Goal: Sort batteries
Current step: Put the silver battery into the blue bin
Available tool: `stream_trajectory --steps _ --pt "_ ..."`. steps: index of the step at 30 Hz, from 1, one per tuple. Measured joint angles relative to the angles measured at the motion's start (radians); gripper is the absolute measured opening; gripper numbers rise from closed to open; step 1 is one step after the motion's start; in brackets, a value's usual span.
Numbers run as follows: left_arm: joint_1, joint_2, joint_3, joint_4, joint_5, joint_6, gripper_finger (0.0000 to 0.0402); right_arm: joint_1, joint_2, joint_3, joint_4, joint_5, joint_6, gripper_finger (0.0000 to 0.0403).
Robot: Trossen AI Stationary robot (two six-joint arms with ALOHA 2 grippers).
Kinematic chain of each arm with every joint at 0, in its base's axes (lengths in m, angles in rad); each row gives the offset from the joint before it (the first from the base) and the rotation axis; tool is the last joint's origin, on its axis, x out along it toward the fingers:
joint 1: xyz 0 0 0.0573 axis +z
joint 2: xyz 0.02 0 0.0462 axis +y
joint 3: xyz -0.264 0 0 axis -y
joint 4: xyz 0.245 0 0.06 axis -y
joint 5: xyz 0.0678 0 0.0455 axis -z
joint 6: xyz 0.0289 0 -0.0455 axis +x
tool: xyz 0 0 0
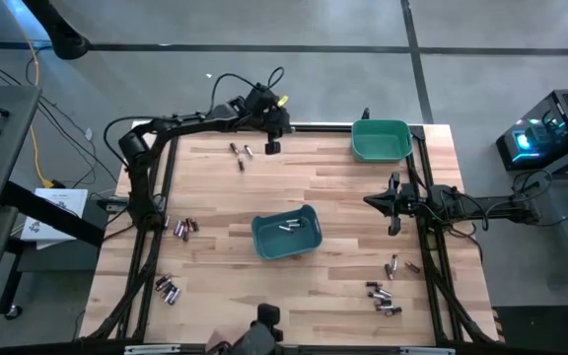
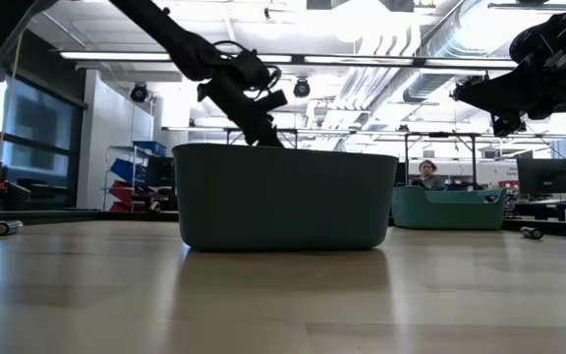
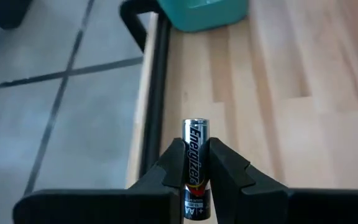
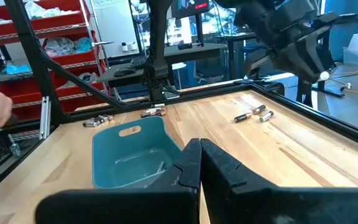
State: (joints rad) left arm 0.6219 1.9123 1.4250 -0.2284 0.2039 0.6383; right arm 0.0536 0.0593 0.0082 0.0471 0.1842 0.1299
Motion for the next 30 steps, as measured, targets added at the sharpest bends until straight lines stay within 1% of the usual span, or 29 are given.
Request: stream_trajectory --steps 4,8,13,17,19,21,23,26,28,30 --pt "-0.033 -0.033 0.001 -0.040 -0.004 -0.017 0.0031 0.000 0.000 0.000 0.000 0.000 0.000 0.0000" --pt "-0.068 -0.037 0.000 -0.065 -0.027 -0.145 0.0031 0.000 0.000 0.000 0.000 0.000 0.000 0.0000" --pt "-0.117 -0.068 0.001 -0.063 -0.139 -0.258 0.0031 0.000 0.000 0.000 0.000 0.000 0.000 0.0000" --pt "-0.168 -0.099 0.001 -0.100 -0.262 -0.297 0.0031 0.000 0.000 0.000 0.000 0.000 0.000 0.0000" --pt "-0.202 -0.107 0.001 -0.110 -0.296 -0.311 0.0031 0.000 0.000 0.000 0.000 0.000 0.000 0.0000" --pt "-0.246 -0.111 0.001 -0.134 -0.284 -0.330 0.0031 0.000 0.000 0.000 0.000 0.000 0.000 0.0000" --pt "-0.302 -0.134 0.000 -0.221 -0.250 -0.332 0.0031 0.000 0.000 0.000 0.000 0.000 0.000 0.0000" --pt "-0.392 -0.172 0.002 -0.315 -0.237 -0.377 0.0031 0.000 0.000 0.000 0.000 0.000 0.000 0.0000" --pt "-0.450 -0.170 -0.006 -0.335 -0.232 -0.431 0.0031 0.000 0.000 0.000 0.000 0.000 0.000 0.0000" --pt "-0.506 -0.158 -0.024 -0.347 -0.185 -0.468 0.0031 0.000 0.000 0.000 0.000 0.000 0.000 0.0000"
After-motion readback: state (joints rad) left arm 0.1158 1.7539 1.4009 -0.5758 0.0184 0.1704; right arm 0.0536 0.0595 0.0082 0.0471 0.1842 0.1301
